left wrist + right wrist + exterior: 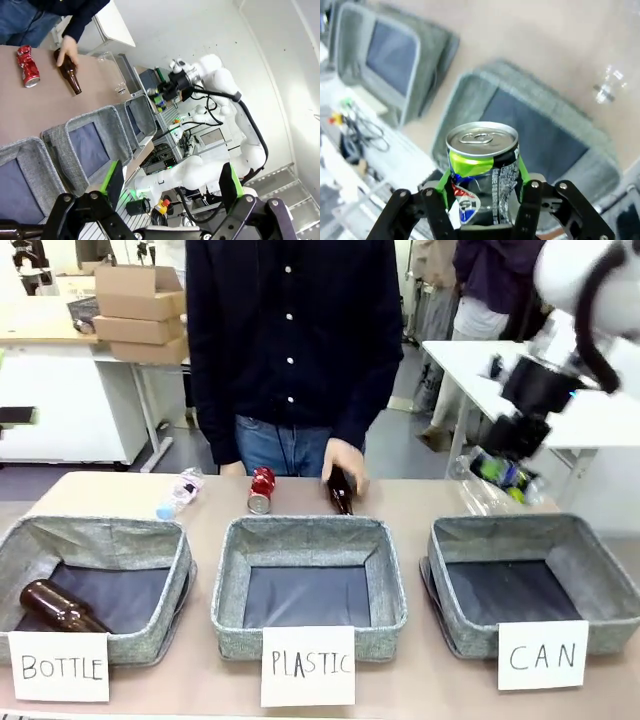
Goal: Sort the can waste into the basket.
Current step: Pick up the can waste from the table and place it in the right Fabric basket.
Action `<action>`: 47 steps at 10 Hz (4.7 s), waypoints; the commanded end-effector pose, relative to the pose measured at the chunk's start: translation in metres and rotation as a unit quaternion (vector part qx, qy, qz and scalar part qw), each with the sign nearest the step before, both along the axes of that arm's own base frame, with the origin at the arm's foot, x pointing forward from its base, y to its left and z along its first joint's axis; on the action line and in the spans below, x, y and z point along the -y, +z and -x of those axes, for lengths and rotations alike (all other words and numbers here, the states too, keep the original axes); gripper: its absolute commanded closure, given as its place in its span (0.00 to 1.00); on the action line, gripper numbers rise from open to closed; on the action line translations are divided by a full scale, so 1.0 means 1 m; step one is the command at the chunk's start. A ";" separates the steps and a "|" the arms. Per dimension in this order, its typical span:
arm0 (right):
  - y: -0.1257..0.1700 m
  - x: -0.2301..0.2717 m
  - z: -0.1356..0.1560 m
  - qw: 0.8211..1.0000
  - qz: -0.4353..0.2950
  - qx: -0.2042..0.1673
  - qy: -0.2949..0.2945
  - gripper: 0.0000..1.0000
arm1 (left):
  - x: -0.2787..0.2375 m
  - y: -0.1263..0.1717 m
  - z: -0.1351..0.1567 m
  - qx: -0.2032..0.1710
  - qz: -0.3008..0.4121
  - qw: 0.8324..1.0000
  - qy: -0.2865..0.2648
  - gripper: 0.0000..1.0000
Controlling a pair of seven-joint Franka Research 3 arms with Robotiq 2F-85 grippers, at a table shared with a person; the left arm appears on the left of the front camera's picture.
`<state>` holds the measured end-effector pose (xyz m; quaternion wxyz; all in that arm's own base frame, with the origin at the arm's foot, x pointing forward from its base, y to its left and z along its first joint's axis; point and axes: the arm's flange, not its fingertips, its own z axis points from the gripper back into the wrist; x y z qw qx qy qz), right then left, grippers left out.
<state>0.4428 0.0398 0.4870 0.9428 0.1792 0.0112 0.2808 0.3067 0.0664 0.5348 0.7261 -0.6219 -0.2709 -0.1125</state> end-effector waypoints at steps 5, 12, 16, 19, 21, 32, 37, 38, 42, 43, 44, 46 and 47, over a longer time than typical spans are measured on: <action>-0.034 0.016 0.059 0.995 -0.044 0.052 0.075 0.53 | 0.001 0.001 -0.002 0.014 0.009 1.000 -0.002 0.00; -0.033 0.015 0.058 0.994 -0.064 0.051 0.066 0.00 | 0.001 0.001 -0.002 0.014 0.009 1.000 -0.002 0.00; 0.015 0.023 0.071 0.882 -0.469 0.023 -0.046 0.00 | 0.001 0.001 -0.002 0.014 0.009 1.000 -0.002 0.00; 0.031 0.033 0.085 0.772 -0.631 0.048 -0.053 0.00 | 0.001 0.001 -0.002 0.014 0.009 1.000 -0.002 0.00; 0.030 0.034 0.063 0.742 -0.656 0.067 -0.120 0.00 | 0.001 0.001 -0.002 0.014 0.009 1.000 -0.002 0.00; 0.052 0.036 0.084 0.840 -0.540 0.026 -0.052 0.00 | 0.001 0.001 -0.002 0.014 0.009 1.000 -0.002 0.00; 0.052 0.036 0.084 0.840 -0.540 0.026 -0.052 0.00 | 0.000 0.000 0.000 0.000 0.000 1.000 0.000 0.00; 0.052 0.036 0.084 0.840 -0.540 0.026 -0.052 0.00 | 0.036 0.010 -0.036 -0.017 -0.109 0.993 0.039 0.00; 0.052 0.036 0.084 0.840 -0.540 0.026 -0.052 0.00 | 0.170 -0.036 -0.143 -0.102 -0.395 0.913 -0.022 0.00; 0.052 0.036 0.084 0.840 -0.540 0.026 -0.052 0.00 | 0.199 -0.051 -0.160 -0.071 -0.432 0.899 0.019 0.00; 0.052 0.036 0.084 0.840 -0.540 0.026 -0.052 0.00 | 0.217 -0.058 -0.168 -0.046 -0.399 0.915 0.048 0.00; 0.052 0.036 0.084 0.840 -0.540 0.026 -0.052 0.00 | 0.227 -0.064 -0.154 -0.048 -0.411 0.910 0.022 0.00; 0.052 0.036 0.084 0.840 -0.540 0.026 -0.052 0.00 | 0.235 -0.069 -0.161 -0.059 -0.393 0.917 0.009 0.00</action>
